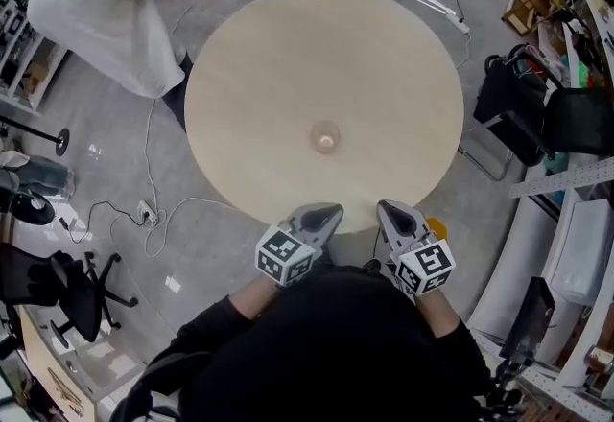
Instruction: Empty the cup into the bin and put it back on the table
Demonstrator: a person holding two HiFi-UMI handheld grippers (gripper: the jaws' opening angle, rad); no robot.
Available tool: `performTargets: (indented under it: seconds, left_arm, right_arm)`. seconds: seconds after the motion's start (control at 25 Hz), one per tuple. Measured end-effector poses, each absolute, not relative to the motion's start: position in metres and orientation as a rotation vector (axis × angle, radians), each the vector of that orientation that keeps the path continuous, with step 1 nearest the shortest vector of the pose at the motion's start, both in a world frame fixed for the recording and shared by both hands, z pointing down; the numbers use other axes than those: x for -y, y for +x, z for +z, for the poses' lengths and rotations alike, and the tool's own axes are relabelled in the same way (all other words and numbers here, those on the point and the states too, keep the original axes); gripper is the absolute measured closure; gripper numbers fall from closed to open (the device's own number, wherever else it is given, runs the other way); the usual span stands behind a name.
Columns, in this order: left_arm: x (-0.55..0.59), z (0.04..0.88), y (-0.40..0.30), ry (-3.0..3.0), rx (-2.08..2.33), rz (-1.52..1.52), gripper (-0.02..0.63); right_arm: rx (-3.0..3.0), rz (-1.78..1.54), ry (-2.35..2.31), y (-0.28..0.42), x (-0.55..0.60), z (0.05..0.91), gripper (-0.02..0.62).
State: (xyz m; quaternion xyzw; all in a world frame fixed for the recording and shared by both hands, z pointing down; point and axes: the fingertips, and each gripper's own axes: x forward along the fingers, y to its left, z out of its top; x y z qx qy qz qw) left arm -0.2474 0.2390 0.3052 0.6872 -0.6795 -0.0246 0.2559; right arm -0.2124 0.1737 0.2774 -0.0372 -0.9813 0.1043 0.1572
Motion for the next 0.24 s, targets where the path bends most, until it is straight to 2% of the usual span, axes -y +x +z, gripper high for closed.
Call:
performTargets:
  seconds: [0.24]
  left_arm:
    - [-0.231, 0.277, -0.219, 1.845, 1.909, -0.056, 0.583]
  right_arm:
    - [2.820, 0.277, -0.159, -0.178, -0.175, 0.259, 0.580]
